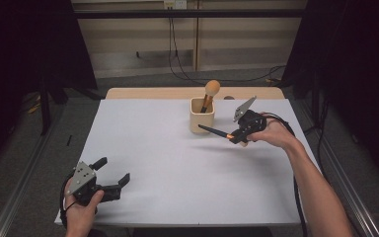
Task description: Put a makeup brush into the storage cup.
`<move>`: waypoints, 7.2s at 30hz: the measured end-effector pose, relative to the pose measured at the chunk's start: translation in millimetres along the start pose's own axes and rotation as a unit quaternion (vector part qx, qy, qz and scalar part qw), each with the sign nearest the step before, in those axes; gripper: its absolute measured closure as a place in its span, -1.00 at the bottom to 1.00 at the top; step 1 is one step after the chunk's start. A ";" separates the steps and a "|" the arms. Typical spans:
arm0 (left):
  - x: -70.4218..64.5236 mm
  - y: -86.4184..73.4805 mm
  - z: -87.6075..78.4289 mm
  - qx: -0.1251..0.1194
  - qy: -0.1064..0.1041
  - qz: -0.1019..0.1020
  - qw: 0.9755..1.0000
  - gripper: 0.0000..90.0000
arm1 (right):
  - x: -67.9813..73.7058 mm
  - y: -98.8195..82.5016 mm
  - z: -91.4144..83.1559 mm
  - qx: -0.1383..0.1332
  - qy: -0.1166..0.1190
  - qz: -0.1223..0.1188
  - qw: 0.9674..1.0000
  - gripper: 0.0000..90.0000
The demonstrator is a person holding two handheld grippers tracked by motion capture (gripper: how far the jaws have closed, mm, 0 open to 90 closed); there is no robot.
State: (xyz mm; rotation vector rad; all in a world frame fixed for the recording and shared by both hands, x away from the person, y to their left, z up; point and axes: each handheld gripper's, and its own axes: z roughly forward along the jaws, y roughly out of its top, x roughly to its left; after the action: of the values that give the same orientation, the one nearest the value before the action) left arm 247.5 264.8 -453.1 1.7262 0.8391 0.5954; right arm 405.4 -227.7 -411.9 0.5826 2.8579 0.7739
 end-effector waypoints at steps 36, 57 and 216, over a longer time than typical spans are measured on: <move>-21.1 23.9 21.2 -0.007 -0.070 0.025 0.997 -0.95 | 61.0 -19.6 -26.7 -0.204 -0.007 0.007 0.979 0.61; -44.9 54.8 52.4 0.020 -0.181 0.054 0.982 -0.94 | 113.9 17.8 -11.8 -0.099 0.060 -0.109 0.987 0.61; -82.6 96.8 160.2 0.242 -0.337 0.102 0.904 0.65 | 105.7 -2.0 -11.2 -0.115 0.063 -0.045 0.990 -0.90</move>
State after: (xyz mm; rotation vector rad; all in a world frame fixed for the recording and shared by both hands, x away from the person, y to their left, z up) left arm 337.9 87.0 -407.4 2.2888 0.3147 -0.1222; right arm 305.3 -192.6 -405.2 0.3833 2.8243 1.1405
